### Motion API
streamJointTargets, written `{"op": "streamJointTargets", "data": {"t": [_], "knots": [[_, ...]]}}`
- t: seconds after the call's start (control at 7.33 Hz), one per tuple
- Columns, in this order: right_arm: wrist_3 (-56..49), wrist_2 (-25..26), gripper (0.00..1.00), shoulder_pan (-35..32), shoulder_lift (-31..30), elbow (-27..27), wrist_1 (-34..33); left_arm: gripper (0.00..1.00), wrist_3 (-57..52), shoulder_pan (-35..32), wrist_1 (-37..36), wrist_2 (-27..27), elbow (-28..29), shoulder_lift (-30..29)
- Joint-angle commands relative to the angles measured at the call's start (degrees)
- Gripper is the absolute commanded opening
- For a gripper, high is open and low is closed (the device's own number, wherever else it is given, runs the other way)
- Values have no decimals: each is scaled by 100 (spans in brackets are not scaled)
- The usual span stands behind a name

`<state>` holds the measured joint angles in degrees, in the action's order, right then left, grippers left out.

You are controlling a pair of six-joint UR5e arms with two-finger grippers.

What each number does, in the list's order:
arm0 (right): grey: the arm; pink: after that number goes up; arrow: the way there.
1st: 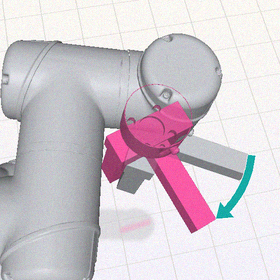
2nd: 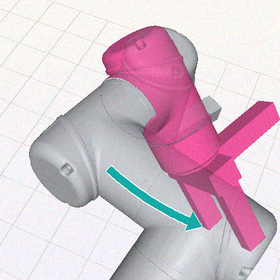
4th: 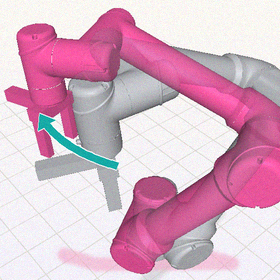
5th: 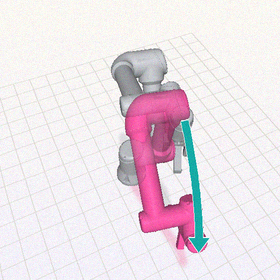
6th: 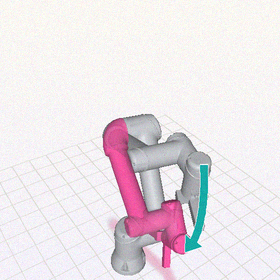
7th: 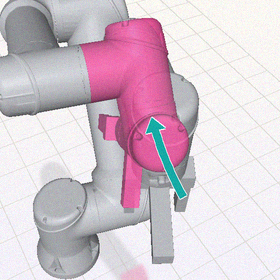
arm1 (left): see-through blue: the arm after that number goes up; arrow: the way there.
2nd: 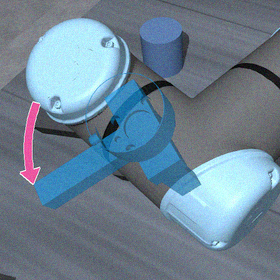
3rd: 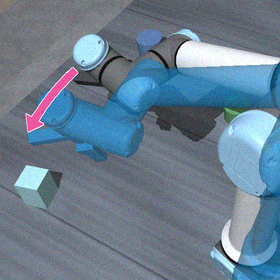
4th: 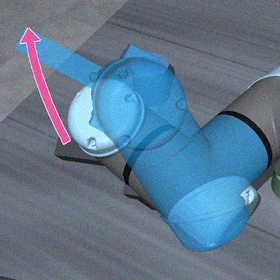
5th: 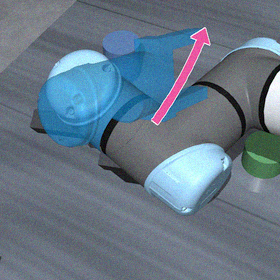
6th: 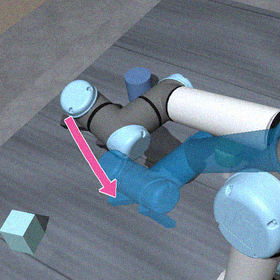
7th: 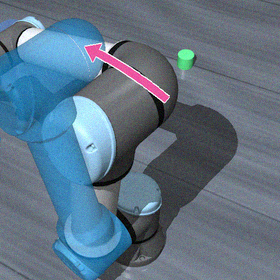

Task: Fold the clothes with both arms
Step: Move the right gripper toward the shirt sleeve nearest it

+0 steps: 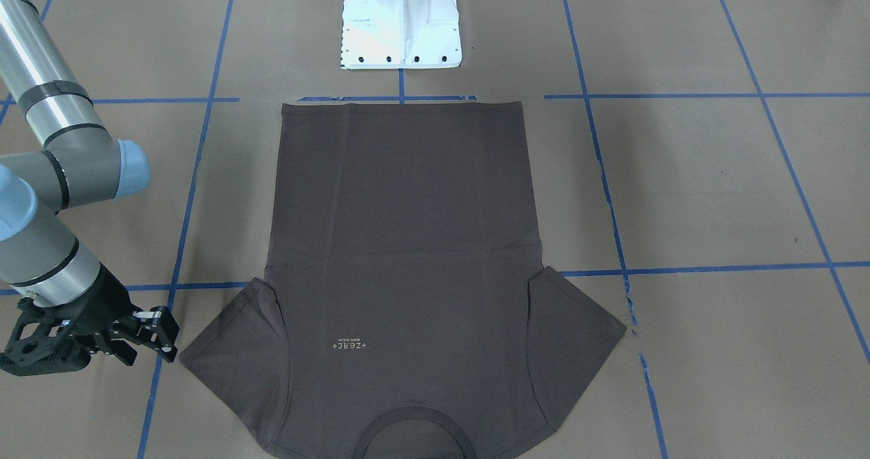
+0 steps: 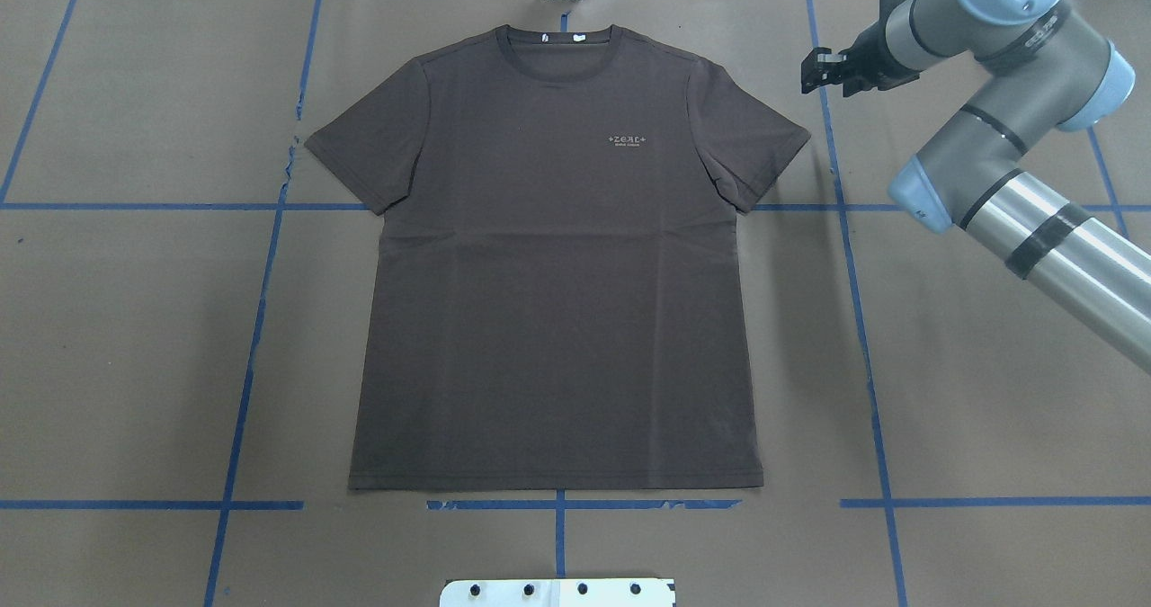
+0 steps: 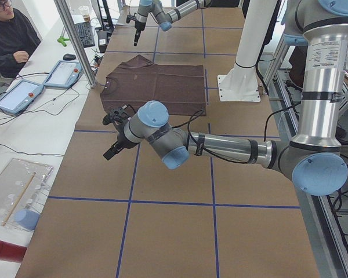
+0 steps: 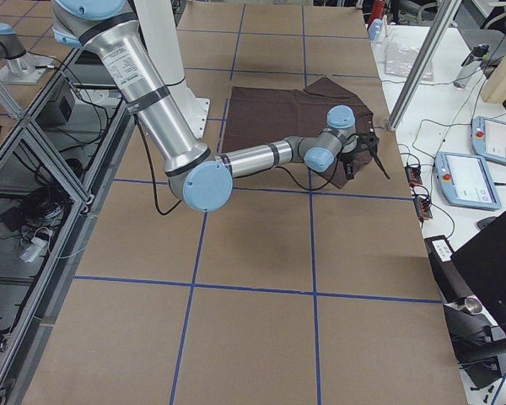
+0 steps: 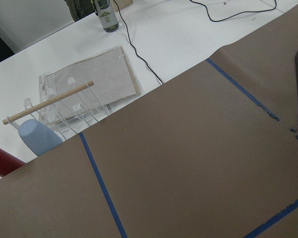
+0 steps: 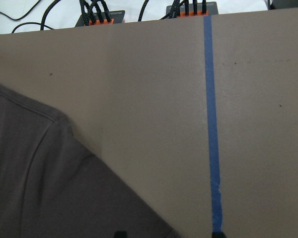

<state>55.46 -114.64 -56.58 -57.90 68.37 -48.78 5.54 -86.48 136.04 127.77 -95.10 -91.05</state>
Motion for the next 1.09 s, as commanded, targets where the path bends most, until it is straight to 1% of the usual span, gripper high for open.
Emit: {"op": "streamJointTargets", "data": {"t": [0.0,0.14,0.41,0.55,0.95], "knots": [[237,519,65,409,-2,-438,596,100,-9,0,1,-7,0,0],[246,635,65,489,-2,-456,597,100,-9,0,1,-7,9,0],[237,662,63,508,-20,-500,597,100,-9,9,1,-7,9,8],[237,758,63,525,-28,-544,606,100,-9,9,-7,-7,9,8],[237,803,62,543,-37,-553,597,100,-9,9,-8,-7,9,8]]}}
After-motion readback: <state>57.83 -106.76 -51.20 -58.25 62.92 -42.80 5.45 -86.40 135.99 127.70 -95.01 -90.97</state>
